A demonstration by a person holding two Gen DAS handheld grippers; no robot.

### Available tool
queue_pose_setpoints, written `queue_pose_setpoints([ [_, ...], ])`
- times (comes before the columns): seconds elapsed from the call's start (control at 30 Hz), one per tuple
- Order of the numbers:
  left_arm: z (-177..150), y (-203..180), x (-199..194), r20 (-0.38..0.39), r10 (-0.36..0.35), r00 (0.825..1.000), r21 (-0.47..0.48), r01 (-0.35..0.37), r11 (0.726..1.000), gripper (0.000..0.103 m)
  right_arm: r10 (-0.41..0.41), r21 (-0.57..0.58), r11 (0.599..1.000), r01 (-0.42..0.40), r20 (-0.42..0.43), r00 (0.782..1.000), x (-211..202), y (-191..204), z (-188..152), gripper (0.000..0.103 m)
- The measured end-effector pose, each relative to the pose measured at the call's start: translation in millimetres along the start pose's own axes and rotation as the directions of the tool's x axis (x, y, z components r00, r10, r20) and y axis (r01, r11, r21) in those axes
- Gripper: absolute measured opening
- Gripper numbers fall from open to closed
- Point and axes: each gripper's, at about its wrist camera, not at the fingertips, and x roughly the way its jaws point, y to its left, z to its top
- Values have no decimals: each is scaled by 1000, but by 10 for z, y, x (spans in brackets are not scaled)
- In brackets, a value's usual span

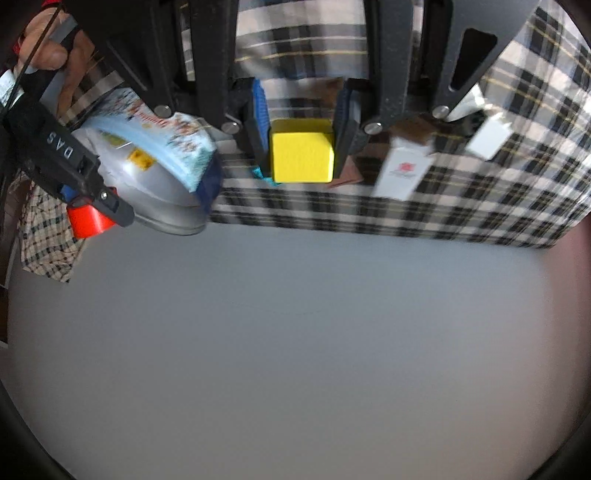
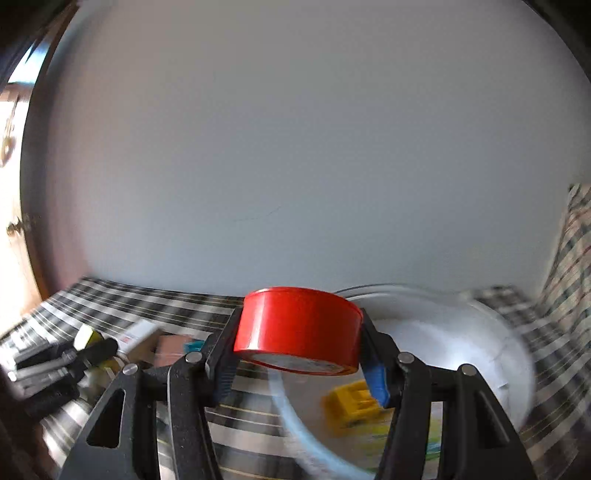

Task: Organize rigid objects
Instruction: 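Carry the yellow cube over the tin and release it with the left tool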

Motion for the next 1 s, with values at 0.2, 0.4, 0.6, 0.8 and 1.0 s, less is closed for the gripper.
queue_pose_setpoints([
  [0.2,22,-404,151,-3,-44,999,21,44,999,28,-20,104,994,22,-17,1000,-18,-509,-20,59],
  [0.4,63,-725,268,2,-76,997,27,76,997,28,-86,126,989,82,20,996,-122,-792,1,59],
  [0.6,95,-1043,391,14,-106,994,60,105,993,28,-156,125,981,151,26,987,-117,-1004,1,60],
  [0.8,123,-1326,551,13,-146,989,83,145,986,28,-215,134,969,209,25,976,-117,-1291,19,59],
  [1.0,116,-1546,703,-8,-161,987,96,160,982,28,-258,146,955,256,-8,966,-52,-1567,9,60],
])
